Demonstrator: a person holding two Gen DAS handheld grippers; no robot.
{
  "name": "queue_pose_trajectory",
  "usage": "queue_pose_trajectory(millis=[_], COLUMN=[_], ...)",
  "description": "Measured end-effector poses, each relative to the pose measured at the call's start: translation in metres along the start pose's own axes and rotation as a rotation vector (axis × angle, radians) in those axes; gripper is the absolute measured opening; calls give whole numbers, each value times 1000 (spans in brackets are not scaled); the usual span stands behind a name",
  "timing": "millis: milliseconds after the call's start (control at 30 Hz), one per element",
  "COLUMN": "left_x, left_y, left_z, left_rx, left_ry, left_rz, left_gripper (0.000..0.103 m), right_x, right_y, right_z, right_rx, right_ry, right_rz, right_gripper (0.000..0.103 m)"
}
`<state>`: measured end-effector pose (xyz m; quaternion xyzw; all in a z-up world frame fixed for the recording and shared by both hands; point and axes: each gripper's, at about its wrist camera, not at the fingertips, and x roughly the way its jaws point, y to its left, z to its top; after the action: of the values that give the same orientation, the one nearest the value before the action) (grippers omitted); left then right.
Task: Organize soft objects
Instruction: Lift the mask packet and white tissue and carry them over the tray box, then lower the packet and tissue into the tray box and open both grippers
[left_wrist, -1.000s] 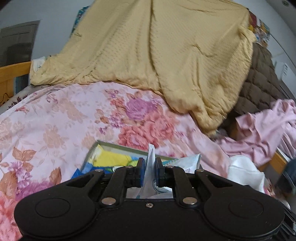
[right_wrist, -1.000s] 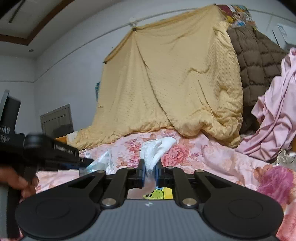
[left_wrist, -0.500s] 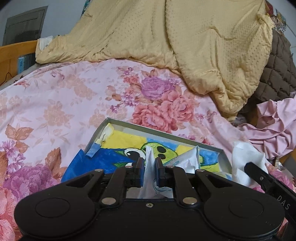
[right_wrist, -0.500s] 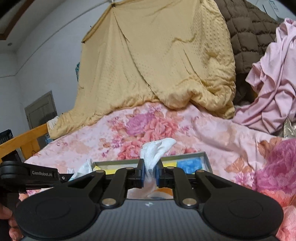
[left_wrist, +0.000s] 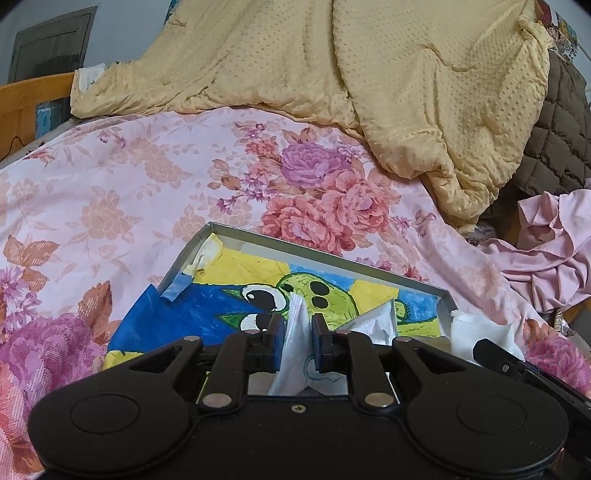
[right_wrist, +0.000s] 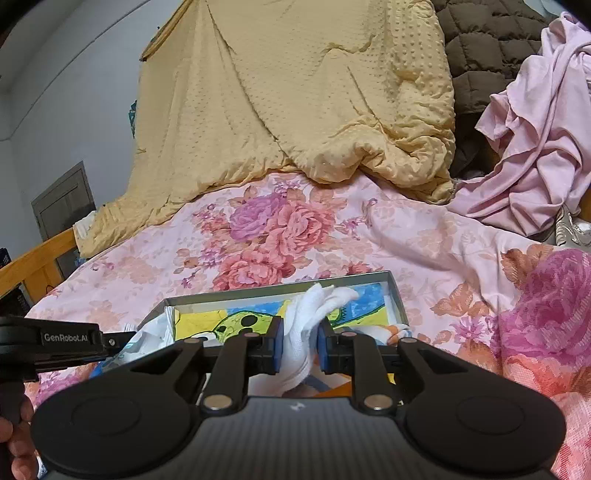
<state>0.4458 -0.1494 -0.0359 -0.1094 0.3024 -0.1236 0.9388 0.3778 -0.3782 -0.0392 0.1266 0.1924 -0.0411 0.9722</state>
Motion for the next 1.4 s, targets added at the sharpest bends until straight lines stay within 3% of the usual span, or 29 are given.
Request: queue_pose_trajectory(millis=[400,567,767,1133,1300,1400], left_x=[6,7,8,3,-1,-3], left_y=[-1,-2,-4,-7,-11,-14], left_z=[-1,-1,0,1,0,-1], left_rx=[-11,-13,-6,-13,-4,-1], left_ry=[1,-2,-5,-41,-48,-48], left_rz=[5,8,9,21,25,21], left_gripper=[22,24,38,74,83,84], right_x=[7,9,11,5,-4,-10], right_y=[-10,-10,-11,-12,-13,-13], right_z=[0,-1,-2,2,5,9], right_rx=[23,13,16,25,34,35], right_ry=[4,18,41,20,1,-12], right_rz=[-20,-27,-29,-24,-27,-35], right_gripper=[23,37,53,80,90,93])
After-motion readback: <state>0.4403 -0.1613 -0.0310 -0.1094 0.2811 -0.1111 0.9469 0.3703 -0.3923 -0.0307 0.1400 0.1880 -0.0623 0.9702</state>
